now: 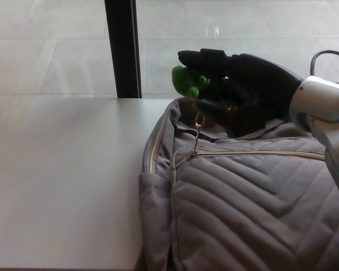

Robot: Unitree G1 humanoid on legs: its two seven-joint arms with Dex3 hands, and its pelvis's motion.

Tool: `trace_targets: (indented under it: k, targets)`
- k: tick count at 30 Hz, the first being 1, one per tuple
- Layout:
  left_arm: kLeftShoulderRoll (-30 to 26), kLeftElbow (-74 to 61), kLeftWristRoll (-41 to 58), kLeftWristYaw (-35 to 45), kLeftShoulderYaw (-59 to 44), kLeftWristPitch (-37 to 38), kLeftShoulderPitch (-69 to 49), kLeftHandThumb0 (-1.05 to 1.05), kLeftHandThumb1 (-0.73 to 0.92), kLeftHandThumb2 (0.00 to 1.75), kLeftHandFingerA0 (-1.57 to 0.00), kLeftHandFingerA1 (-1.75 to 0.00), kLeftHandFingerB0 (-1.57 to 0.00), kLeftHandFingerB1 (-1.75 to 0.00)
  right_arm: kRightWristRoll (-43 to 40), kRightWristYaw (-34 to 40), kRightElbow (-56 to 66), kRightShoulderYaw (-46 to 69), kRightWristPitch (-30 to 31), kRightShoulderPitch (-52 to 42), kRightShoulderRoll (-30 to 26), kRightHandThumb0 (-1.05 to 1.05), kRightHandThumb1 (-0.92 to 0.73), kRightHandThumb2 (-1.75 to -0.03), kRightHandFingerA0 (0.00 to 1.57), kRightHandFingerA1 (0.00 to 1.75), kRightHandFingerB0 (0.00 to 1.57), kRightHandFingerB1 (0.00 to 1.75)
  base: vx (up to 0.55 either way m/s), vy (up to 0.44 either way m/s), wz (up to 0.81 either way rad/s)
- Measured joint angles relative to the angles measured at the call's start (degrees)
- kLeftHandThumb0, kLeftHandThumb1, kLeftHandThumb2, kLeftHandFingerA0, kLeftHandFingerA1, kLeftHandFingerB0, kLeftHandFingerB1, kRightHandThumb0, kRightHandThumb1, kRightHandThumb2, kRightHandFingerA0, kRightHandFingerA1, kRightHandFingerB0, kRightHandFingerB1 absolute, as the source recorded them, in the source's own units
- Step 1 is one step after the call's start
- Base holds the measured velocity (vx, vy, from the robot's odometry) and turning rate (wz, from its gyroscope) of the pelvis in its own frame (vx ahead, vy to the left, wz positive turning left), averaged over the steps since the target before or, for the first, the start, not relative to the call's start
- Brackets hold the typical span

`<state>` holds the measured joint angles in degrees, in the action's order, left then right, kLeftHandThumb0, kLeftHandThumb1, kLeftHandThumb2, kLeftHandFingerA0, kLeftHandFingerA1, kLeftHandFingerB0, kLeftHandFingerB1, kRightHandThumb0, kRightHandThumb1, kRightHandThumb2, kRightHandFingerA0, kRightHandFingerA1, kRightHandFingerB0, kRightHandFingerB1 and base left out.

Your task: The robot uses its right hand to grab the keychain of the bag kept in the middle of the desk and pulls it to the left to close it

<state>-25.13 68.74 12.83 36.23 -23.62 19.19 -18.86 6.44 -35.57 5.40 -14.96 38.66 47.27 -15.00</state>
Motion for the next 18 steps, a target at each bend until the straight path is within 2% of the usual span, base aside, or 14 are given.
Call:
trace_targets:
  k: [1,2,3,4,7,8,9,10,12,14,15,16,17,18]
  targets:
    - [0.12,-0.91,0.02,0.00,0.04,-0.05,0.02,-1.00,0.50,0.96,-0.27,-0.74,-0.12,-0.58,-0.03,-0.01,0.38,0.06,-0.03,-0.40,-0.07,-0.90,-0.52,-0.88,0.00,0.07,0.00,0.01,0.00,0.000,0.00]
    - [0.50,-3.24,0.19,0.01,0.06,0.01,0.02,-1.05,0.64,0.62,-0.25,-0.77,-0.23,-0.64,-0.04,0.00,1.54,0.30,-0.17,-2.00,-0.35,-0.73,-0.44,-0.88,0.00,0.22,0.00,0.19,0.00,0.000,0.11]
    - [0.70,-5.29,0.32,0.02,0.10,0.01,0.04,-1.05,0.64,0.62,-0.25,-0.77,-0.23,-0.64,-0.10,-0.04,2.52,0.29,-0.24,-3.65,-0.43,-0.73,-0.44,-0.88,0.00,0.22,0.00,0.19,0.00,0.000,0.00]
    - [0.93,-7.40,0.47,0.03,0.14,0.01,0.04,-1.05,0.63,0.61,-0.26,-0.82,-0.23,-0.67,-0.17,-0.09,3.52,0.26,-0.31,-5.52,-0.45,-0.87,-0.51,-0.87,0.00,0.09,0.00,0.02,0.00,0.000,0.00]
    - [1.50,-13.85,1.01,0.11,0.29,0.01,0.17,-1.05,0.65,0.63,-0.27,-0.78,-0.19,-0.67,-0.27,-0.32,6.33,0.33,-0.40,-11.25,-0.89,-0.92,-0.53,-0.89,0.00,0.03,0.00,0.00,0.00,0.000,0.00]
    - [1.61,-15.97,1.17,0.14,0.35,0.00,0.21,-1.05,0.65,0.63,-0.27,-0.78,-0.19,-0.67,-0.30,-0.46,7.10,0.47,-0.40,-13.06,-1.11,-0.92,-0.53,-0.89,0.00,0.03,0.00,0.00,0.00,0.000,0.00]
    - [1.76,-18.40,1.41,0.16,0.39,0.00,0.23,-1.05,0.68,0.62,-0.24,-0.80,-0.20,-0.67,-0.32,-0.59,8.12,0.92,-0.40,-14.99,-1.34,-0.85,-0.52,-0.91,0.00,0.13,0.00,0.12,0.00,0.000,0.00]
    - [1.91,-20.84,1.69,0.19,0.39,0.00,0.28,-1.05,0.72,0.63,-0.19,-0.81,-0.16,-0.67,-0.38,-0.73,9.01,1.59,-0.40,-16.82,-1.53,-0.76,-0.50,-0.80,0.00,0.13,0.00,0.04,0.00,0.000,0.00]
    - [2.27,-25.42,2.10,0.21,0.37,-0.01,0.37,-1.05,0.73,0.63,-0.21,-0.78,-0.17,-0.65,-0.71,-0.93,10.52,3.36,-0.41,-19.70,-1.69,-0.84,-0.54,-0.91,0.00,0.12,0.00,0.09,0.00,0.000,0.00]
    - [2.54,-29.79,2.49,0.24,0.35,-0.01,0.35,-1.04,0.74,0.63,-0.19,-0.81,-0.12,-0.66,-1.17,-1.05,12.00,5.40,-0.44,-21.93,-1.71,-0.90,-0.55,-0.89,0.00,0.13,0.00,0.00,0.00,0.000,0.00]
    - [2.60,-31.36,2.67,0.29,0.35,-0.01,0.32,-1.03,0.53,0.96,-0.26,-0.76,-0.15,-0.65,-1.37,-1.10,12.56,6.24,-0.45,-22.69,-1.73,-0.79,-0.52,-0.92,0.00,0.26,0.00,0.13,0.00,0.000,0.00]
    - [2.65,-33.43,2.98,0.34,0.34,-0.02,0.24,-1.05,0.52,0.97,-0.29,-0.80,-0.21,-0.66,-1.61,-1.13,13.31,7.37,-0.46,-23.51,-1.76,-0.80,-0.50,-0.92,0.00,0.23,0.00,0.13,0.00,0.000,0.00]
    - [2.70,-36.15,3.36,0.43,0.37,-0.03,0.05,-1.05,0.52,0.97,-0.29,-0.80,-0.21,-0.66,-1.99,-1.19,14.38,9.01,-0.52,-24.83,-1.87,-0.80,-0.50,-0.92,0.00,0.23,0.00,0.13,0.00,0.000,0.00]
    - [2.73,-37.91,3.56,0.51,0.39,-0.02,-0.15,-1.05,0.69,0.62,-0.28,-0.87,-0.21,-0.69,-2.21,-1.29,15.21,10.06,-0.57,-25.83,-2.00,-0.82,-0.51,-0.91,0.00,0.21,0.00,0.10,0.00,0.000,0.00]
